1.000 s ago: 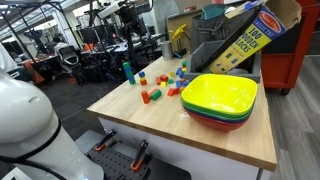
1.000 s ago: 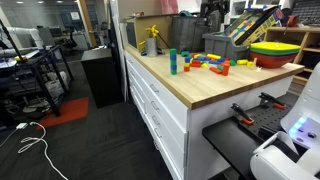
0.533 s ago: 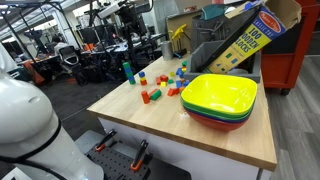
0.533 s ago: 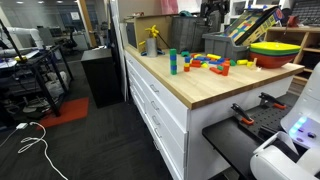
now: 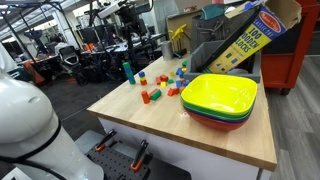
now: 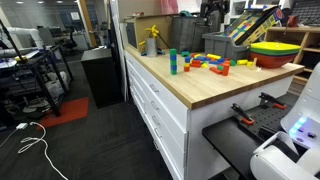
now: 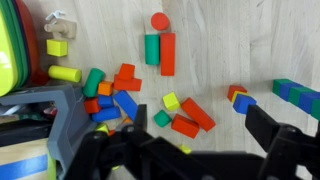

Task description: Put one orange block on top of the stack on the right.

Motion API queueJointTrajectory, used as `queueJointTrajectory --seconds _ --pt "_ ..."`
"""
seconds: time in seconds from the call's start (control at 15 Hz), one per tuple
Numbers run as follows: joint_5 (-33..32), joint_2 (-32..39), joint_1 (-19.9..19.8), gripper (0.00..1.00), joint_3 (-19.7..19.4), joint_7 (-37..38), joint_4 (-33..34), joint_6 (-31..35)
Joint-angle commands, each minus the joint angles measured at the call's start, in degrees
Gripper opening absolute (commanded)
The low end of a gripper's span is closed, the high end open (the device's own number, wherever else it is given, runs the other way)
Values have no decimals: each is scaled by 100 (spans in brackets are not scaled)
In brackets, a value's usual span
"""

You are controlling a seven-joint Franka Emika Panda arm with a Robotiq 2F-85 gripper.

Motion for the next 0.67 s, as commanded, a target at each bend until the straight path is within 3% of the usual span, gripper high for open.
queueJointTrajectory --seconds 0.0,0.6 --pt "-5 2 28 100 -26 3 12 -16" --pt "134 417 -49 100 -181 6 25 386"
